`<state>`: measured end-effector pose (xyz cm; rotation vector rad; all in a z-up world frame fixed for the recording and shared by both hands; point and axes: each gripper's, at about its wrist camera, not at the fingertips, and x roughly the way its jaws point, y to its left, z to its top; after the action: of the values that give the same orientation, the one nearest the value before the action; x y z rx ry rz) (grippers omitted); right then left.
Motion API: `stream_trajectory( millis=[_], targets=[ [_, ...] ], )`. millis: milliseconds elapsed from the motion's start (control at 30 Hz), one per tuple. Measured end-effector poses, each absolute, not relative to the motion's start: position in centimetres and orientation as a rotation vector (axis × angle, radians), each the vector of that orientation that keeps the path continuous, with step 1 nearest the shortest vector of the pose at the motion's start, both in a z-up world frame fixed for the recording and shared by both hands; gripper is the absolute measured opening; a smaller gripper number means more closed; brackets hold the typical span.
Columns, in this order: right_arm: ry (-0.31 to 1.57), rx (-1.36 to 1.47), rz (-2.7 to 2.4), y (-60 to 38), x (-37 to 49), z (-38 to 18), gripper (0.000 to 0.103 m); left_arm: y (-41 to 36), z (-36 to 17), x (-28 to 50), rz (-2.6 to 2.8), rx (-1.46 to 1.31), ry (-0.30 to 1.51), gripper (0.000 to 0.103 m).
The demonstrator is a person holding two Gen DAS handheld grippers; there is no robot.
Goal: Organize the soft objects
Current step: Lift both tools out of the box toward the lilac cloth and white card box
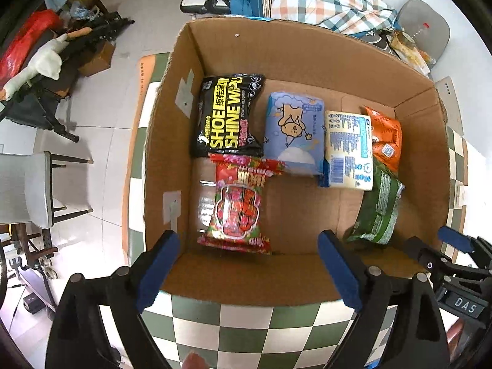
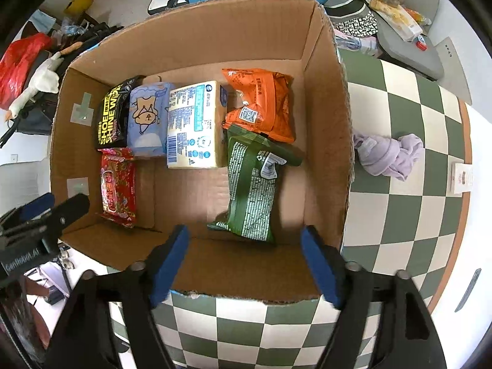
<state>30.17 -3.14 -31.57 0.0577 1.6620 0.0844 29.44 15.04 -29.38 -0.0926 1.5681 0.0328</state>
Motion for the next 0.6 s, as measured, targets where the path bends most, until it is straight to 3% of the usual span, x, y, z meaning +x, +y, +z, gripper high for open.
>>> stream_trajectory(
  millis=[67, 600],
  targets=[
    [1.657, 0.046, 0.088, -3.0, 29.8, -31.2, 0.102, 15.0, -29.2, 28.9, 0.041, -0.083, 1.557, 0.092],
    [1.477, 0.002, 0.090, -3.9, 25.4, -25.0, 0.103, 13.3, -22.7, 24.0, 0.060, -0.077, 1.388, 0.092]
  ],
)
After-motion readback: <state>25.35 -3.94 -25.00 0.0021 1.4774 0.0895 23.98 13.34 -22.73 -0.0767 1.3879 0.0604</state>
